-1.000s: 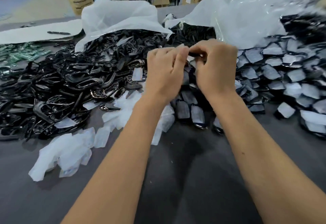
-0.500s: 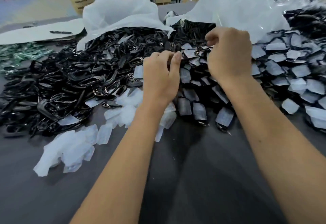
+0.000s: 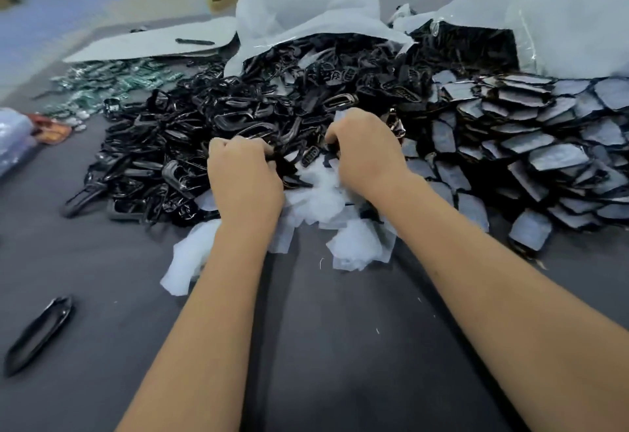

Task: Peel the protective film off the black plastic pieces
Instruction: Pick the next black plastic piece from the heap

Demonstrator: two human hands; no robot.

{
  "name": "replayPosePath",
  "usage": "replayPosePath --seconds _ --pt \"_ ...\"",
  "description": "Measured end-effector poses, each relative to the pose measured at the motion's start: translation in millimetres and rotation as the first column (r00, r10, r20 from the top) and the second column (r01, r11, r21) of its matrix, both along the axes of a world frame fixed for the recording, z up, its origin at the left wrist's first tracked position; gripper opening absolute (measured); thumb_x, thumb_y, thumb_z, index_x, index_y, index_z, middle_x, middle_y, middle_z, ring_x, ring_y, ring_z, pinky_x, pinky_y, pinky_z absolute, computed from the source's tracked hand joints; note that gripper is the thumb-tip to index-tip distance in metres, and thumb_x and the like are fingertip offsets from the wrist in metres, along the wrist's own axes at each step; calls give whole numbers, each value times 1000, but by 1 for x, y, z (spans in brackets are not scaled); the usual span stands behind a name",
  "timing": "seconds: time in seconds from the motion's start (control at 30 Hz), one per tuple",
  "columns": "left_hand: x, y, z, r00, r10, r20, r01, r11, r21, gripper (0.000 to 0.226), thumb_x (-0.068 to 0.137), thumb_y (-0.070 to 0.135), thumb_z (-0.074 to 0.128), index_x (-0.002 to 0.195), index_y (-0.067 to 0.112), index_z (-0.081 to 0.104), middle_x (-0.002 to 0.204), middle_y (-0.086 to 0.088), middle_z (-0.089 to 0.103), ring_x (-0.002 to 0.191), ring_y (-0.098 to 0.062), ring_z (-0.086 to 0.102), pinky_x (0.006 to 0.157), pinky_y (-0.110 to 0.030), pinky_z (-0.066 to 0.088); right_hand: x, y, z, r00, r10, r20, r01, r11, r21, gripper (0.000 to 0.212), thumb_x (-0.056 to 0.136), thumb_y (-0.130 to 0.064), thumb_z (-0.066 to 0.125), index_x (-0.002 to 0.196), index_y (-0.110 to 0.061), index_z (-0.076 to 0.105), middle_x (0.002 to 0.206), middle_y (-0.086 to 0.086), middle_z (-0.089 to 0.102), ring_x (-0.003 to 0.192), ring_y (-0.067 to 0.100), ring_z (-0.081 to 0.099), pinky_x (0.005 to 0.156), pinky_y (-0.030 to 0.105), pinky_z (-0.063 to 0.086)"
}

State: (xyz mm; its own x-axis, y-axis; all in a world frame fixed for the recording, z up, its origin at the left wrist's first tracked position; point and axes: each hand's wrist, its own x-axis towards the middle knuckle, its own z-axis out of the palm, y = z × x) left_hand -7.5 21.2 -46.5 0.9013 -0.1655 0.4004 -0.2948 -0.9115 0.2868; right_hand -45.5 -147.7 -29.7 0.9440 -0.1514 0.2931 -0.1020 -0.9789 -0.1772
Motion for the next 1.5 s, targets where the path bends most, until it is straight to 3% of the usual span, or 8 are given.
replayPosePath --seconds 0.3,0.53,0.7,0.97,1.03,1.2,1.37,1.5 --pt "3 -11 -1 999 -46 4 46 998 -50 24 97 48 67 98 25 72 110 -1 62 117 -31 48 89 -37 32 12 -16 -2 999 -44 -15 44 998 48 19 95 -13 68 113 -10 71 108 11 72 105 30 65 86 40 57" --pt "3 -13 -1 982 -188 -23 183 974 -133 24 98 34 69 89 19 53 104 -3 62 105 -28 52 92 -41 43 6 -17 -1 1000 1 -28 -3 998 -56 22 99 -8 56 117 -9 68 117 14 64 107 31 61 91 35 46" --pt "0 -9 2 982 -189 17 187 948 -259 24 91 28 79 84 18 58 91 3 61 92 -23 56 84 -37 46 -5 -24 6 990 78 -115 -63 990 129 16 98 -13 63 110 -13 73 115 8 63 108 26 62 94 39 52" --pt "-12 -20 12 972 -169 165 231 823 -518 30 90 18 77 116 15 61 108 0 59 94 -15 57 84 -34 52 -11 -28 2 997 40 66 -57 953 297 12 92 -12 74 103 -16 74 91 -1 68 86 17 63 85 37 56" --pt "-12 -22 9 985 -135 110 173 826 -537 27 96 14 67 123 13 62 109 -5 61 100 -20 57 88 -29 45 -12 -26 0 983 -12 185 -86 855 511 6 88 -11 77 93 -14 74 78 -2 66 72 12 59 80 38 58" --pt "-14 -23 6 990 -102 95 139 772 -620 12 98 12 60 101 14 71 91 0 68 89 -17 61 83 -32 49 -16 -11 -9 954 18 301 -297 216 930 12 90 -4 77 85 -13 70 66 -1 58 58 10 50 55 23 44" --pt "-19 -29 8 981 -139 133 192 665 -721 8 95 17 67 91 20 72 71 11 69 67 -4 62 66 -14 44 -16 -13 -19 933 34 359 -360 57 931 11 90 -6 76 99 -7 71 70 -2 61 61 11 51 53 19 42" --pt "-17 -33 5 964 -258 59 190 525 -830 7 100 15 63 104 19 67 66 3 70 57 -13 63 61 -32 53 -14 -15 -21 922 58 384 -383 -20 923 18 89 -6 73 106 -10 74 76 -1 59 64 14 51 56 23 41"
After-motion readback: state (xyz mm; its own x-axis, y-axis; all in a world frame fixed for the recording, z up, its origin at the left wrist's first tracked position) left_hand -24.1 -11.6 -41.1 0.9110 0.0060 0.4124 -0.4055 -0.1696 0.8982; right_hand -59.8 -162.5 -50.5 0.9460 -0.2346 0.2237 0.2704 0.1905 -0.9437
